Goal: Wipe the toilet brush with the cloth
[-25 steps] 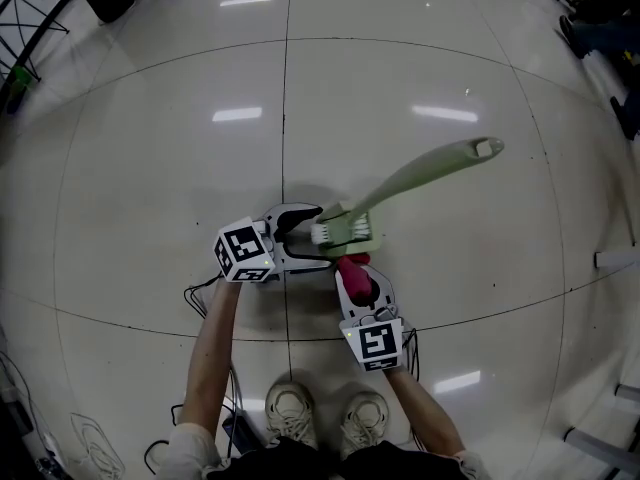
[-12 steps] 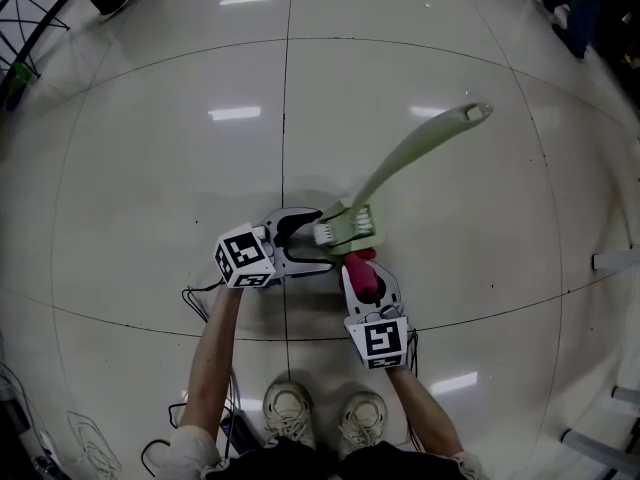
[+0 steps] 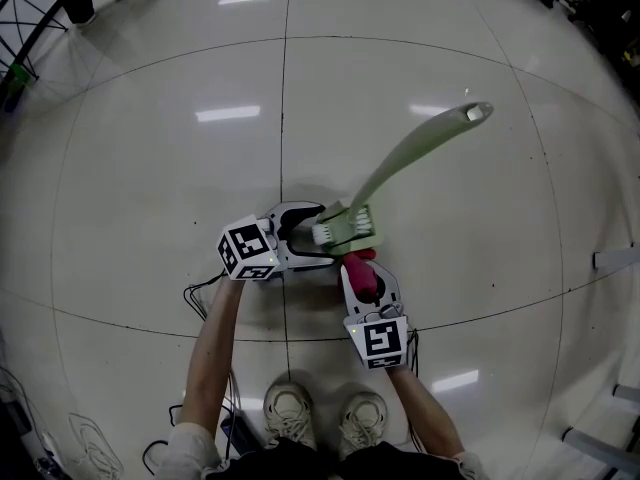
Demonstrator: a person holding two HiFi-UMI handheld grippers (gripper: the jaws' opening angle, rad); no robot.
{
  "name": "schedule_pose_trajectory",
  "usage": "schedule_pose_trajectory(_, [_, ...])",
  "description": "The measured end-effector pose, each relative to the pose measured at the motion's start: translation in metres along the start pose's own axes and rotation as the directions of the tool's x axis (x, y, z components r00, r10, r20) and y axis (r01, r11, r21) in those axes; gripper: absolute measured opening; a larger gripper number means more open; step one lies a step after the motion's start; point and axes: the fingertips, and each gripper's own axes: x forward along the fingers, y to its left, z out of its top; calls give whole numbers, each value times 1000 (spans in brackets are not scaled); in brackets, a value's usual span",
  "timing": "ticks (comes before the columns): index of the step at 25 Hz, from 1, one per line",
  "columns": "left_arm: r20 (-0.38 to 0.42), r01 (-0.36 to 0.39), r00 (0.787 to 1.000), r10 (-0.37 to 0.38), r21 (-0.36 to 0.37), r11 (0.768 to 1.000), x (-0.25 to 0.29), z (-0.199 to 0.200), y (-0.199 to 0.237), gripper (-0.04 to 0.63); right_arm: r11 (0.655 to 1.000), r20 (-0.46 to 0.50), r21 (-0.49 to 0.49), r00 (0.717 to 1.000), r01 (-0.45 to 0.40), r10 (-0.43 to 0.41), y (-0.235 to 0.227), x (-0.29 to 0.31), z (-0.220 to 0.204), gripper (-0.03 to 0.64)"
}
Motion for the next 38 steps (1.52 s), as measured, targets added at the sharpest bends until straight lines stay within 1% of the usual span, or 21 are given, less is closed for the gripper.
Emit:
schedule_pose_trajectory(4, [11, 8, 1000, -8, -16, 1000, -4, 0, -6, 407, 1000, -2, -5, 1000, 22, -22, -3, -3, -2, 69])
schedule_pose_trajectory(8, [28, -1, 1000, 2, -28, 1000, -7, -1, -14, 407, 998, -10, -11, 998, 56, -56, -14, -4, -3, 69])
schedule_pose_trajectory(10, [37, 20, 999, -19, -35, 999, -9, -1, -23, 407, 997, -15, -14, 997, 72, -72, -21, -1, -1, 69])
schedule_pose_trajectory(12, [30, 40, 999, -39, -23, 999, -5, -3, -38, 405, 996, -20, -27, 996, 83, -84, -29, 4, 1, 69])
schedule_pose_trajectory(14, [40, 6, 999, -6, -6, 1000, 0, -4, -42, 407, 995, -24, -39, 995, 96, -97, -37, 7, 1, 69])
schedule_pose_trajectory(16, [72, -46, 996, 46, -13, 999, -7, -1, -34, 405, 994, -28, -38, 994, 102, -104, -41, 9, 2, 69])
schedule_pose_trajectory(18, [81, -96, 992, 97, -12, 995, -18, 2, -22, 407, 994, -27, -34, 994, 104, -105, -41, 8, 2, 69])
schedule_pose_trajectory(19, [75, -113, 991, 113, -10, 994, -21, 1, -16, 407, 994, -25, -32, 994, 105, -106, -41, 8, 2, 69])
schedule_pose_trajectory(21, [48, -121, 991, 122, -14, 993, -20, -2, -4, 406, 994, -21, -26, 994, 107, -108, -43, 8, 2, 69])
schedule_pose_trajectory(24, [3, -111, 994, 111, 5, 994, -9, -6, 4, 407, 995, -20, -15, 994, 103, -103, -41, 8, 2, 69])
schedule_pose_trajectory(27, [-21, -92, 995, 92, 20, 996, 1, -5, 5, 406, 996, -17, -13, 996, 93, -93, -41, 8, 3, 69])
schedule_pose_trajectory(30, [-21, -78, 997, 78, 13, 997, 4, -5, 0, 407, 996, -13, -8, 996, 87, -87, -45, 8, 2, 69])
schedule_pose_trajectory(34, [-22, -84, 996, 84, 23, 996, 4, -7, -7, 407, 999, -13, -9, 999, 46, -46, -50, 6, 1, 69])
schedule_pose_trajectory(38, [-25, -77, 997, 78, 22, 997, 3, -9, -13, 407, 998, -20, -24, 998, 51, -52, -56, 5, 0, 69])
